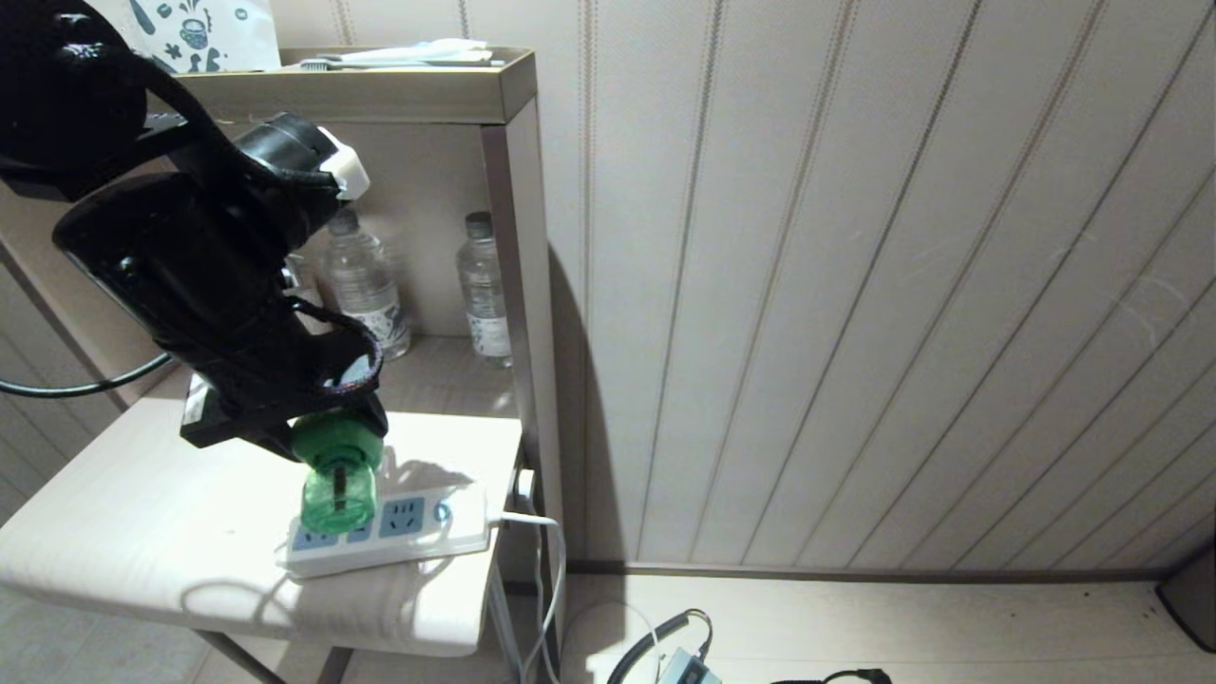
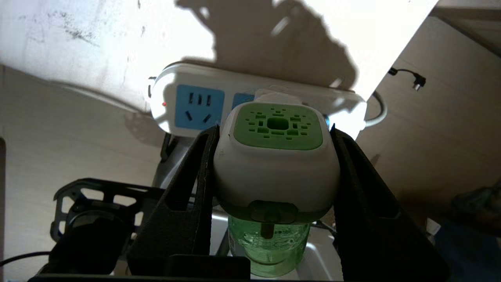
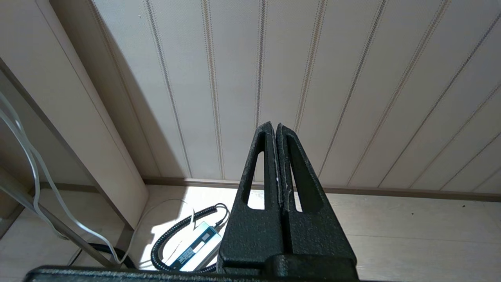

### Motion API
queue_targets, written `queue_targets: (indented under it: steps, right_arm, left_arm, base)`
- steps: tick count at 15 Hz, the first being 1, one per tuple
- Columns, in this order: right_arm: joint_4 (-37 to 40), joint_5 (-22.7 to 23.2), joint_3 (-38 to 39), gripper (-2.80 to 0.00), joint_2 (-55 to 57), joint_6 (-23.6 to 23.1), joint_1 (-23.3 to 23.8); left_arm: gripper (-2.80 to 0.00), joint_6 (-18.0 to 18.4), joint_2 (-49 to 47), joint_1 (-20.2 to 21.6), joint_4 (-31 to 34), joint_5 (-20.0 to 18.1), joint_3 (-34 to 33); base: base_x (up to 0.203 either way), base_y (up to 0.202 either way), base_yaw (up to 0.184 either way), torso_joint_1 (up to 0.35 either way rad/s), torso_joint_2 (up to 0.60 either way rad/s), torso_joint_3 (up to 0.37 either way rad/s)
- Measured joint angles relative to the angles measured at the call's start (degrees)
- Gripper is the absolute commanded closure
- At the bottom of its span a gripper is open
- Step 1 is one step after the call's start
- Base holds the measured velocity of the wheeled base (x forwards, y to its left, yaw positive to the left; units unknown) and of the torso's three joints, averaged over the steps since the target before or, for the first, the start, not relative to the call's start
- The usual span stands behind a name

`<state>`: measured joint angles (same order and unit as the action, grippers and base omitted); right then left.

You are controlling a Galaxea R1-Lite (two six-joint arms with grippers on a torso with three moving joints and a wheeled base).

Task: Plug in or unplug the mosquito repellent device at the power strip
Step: Insert the plug into the socket

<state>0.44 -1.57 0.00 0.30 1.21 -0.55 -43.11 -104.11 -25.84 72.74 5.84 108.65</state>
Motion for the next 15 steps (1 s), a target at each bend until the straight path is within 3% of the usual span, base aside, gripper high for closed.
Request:
queue_targets:
  steps: [9, 15]
  right_arm:
    - [0.0, 0.0, 0.0, 0.0, 0.0, 0.0, 0.0]
    - [0.0, 0.0, 0.0, 0.0, 0.0, 0.0, 0.0]
  left_arm:
    - [0.0, -3.1, 0.0, -5.0, 0.2, -0.4, -0.6]
    - [0.0, -3.8, -1.5, -5.8, 0.9, 0.0, -0.9]
  base:
    - [0.0, 0.0, 0.0, 0.0, 0.0, 0.0]
    - [0.0, 0.0, 0.0, 0.0, 0.0, 0.0]
